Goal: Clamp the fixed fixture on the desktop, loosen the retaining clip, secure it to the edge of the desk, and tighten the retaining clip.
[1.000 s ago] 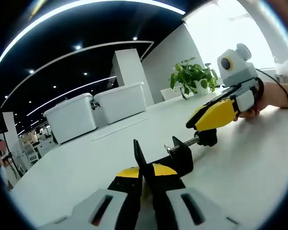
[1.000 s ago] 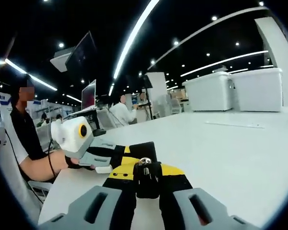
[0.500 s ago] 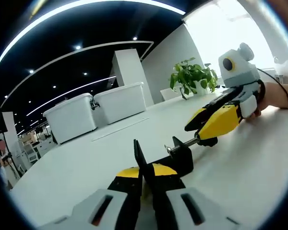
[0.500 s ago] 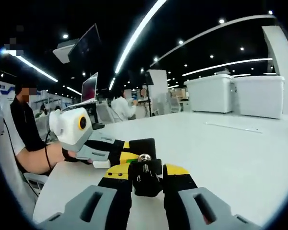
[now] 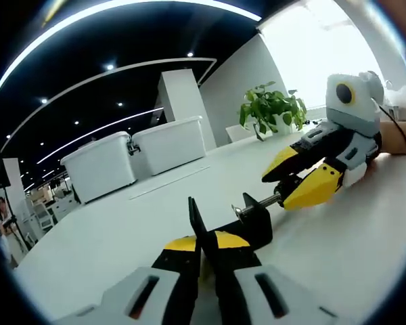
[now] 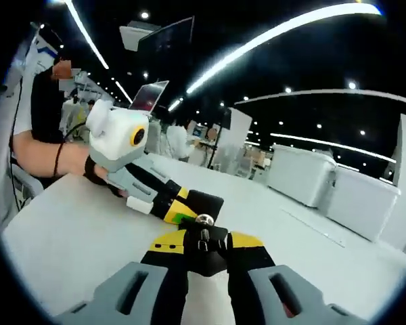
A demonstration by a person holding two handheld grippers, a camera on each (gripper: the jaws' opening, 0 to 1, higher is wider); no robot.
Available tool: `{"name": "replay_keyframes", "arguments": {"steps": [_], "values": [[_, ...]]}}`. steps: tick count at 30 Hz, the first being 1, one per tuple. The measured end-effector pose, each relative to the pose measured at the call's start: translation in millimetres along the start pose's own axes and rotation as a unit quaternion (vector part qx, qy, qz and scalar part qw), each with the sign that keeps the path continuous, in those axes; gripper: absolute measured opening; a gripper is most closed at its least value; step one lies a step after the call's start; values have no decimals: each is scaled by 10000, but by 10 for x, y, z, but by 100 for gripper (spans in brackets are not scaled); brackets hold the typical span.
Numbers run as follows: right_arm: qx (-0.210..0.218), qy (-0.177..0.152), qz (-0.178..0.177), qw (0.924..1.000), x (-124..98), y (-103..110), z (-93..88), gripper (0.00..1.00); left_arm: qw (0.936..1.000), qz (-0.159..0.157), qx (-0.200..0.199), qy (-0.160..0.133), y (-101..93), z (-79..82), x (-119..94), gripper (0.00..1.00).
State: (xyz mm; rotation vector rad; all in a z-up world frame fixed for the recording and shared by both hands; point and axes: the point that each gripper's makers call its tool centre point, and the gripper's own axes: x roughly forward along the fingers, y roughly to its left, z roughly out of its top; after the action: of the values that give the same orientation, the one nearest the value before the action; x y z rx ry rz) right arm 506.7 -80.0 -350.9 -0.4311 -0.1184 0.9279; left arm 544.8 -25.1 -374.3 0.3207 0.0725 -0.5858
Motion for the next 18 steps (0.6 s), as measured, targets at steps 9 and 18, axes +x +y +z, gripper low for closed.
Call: {"name": "replay_keyframes", "arguments": {"steps": [9,18], "values": [[1283,60,-110,9917,-17,-126,-19,27,10000,4,1,0,9,-9,27,7],[3332,148,245,9424,-74,-212,-67,24,10000,2,-1,-2,10,-15,43,7]]}}
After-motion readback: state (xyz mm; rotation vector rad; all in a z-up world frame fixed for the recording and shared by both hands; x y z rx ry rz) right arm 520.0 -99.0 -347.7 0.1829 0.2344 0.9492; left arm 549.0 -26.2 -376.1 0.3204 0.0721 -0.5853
